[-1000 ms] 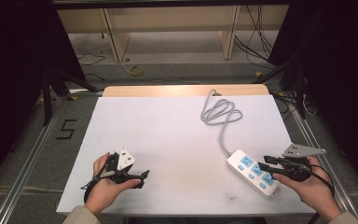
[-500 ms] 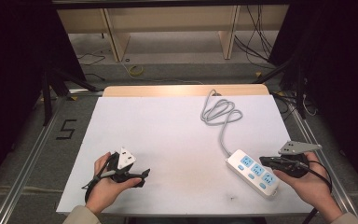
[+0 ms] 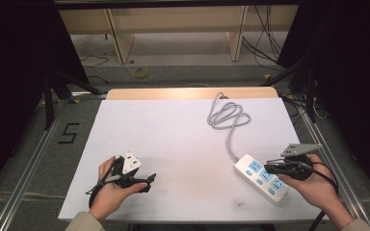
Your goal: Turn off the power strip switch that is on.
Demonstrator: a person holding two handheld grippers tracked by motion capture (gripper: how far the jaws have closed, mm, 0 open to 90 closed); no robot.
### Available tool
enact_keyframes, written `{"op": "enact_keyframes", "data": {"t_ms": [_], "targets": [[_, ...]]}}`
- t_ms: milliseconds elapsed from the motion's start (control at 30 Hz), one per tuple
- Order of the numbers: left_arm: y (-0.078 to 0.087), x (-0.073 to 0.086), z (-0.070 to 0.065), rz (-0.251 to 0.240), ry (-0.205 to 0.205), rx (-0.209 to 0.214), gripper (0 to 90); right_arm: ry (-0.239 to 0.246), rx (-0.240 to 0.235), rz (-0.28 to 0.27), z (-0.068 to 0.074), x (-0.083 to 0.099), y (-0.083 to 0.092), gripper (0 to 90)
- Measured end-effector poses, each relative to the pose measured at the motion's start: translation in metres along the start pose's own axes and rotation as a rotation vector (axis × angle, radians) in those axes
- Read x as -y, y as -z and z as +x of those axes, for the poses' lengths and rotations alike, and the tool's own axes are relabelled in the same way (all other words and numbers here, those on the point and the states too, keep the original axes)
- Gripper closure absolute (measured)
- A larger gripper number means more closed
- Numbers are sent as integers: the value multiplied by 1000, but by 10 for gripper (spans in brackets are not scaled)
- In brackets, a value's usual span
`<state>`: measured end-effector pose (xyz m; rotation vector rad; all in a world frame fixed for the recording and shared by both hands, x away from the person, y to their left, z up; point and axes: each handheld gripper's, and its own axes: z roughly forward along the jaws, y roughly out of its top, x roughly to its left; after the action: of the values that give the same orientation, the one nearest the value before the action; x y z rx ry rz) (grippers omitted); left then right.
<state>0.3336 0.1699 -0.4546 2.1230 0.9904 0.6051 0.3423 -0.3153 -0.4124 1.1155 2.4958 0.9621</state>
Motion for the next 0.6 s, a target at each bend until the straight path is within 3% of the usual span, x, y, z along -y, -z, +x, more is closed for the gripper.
{"op": "enact_keyframes", "data": {"t_ms": [600], "targets": [[-1,-1,0,0,-5,-5,151,-16,-7,60,3,-10,-5,900]]}}
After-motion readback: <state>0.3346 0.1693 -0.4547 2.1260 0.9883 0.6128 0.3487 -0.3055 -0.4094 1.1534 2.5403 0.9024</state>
